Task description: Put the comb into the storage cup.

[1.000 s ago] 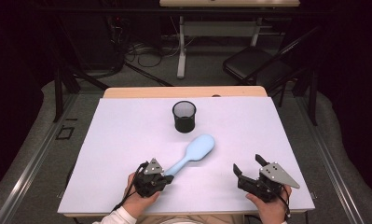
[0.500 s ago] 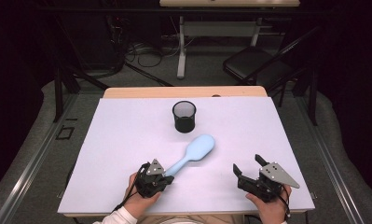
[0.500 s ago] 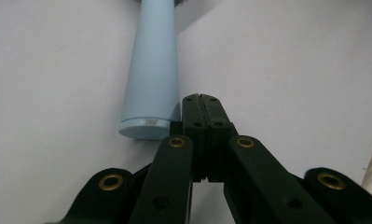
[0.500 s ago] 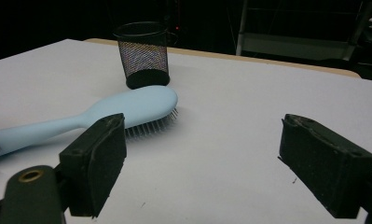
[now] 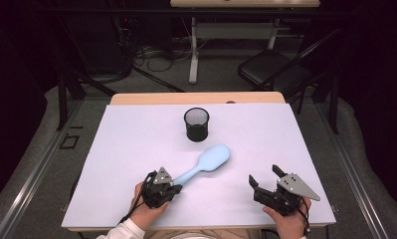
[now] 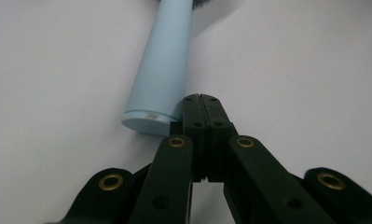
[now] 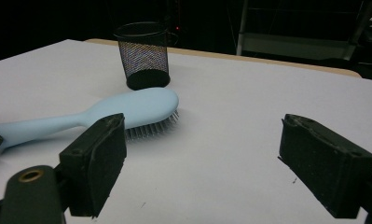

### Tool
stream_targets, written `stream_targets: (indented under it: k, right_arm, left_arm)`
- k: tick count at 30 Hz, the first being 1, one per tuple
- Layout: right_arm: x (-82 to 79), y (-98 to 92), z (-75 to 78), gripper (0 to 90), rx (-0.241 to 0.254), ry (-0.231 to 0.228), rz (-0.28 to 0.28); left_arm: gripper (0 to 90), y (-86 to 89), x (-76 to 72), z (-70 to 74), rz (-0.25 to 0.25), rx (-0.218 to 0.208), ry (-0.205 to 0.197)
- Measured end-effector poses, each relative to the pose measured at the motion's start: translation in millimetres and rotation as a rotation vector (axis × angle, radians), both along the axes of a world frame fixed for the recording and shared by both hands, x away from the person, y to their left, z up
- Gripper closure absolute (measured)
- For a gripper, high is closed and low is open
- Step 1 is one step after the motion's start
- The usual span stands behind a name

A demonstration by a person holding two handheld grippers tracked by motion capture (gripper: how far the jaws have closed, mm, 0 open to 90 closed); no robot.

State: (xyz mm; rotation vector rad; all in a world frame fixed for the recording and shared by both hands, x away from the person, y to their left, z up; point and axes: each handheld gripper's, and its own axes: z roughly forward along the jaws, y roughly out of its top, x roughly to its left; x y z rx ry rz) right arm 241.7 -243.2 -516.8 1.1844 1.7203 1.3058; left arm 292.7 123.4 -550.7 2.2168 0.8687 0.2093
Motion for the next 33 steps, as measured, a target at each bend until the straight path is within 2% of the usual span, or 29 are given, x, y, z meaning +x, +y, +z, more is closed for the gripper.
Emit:
stream_targets:
  k: [11,33]
  right_arm:
    - [0.1,-0.1,0.1,14.4,0.001,0.001,0.000]
    - [0.9,-0.7,-0.5,14.5,0.011,0.003,0.000]
  left_arm:
    - [90.0,10.1,7.8,0.1,0.051,-0.008,-0.009]
    - [90.0,17.1,15.1,0.6,0.070,-0.005,-0.017]
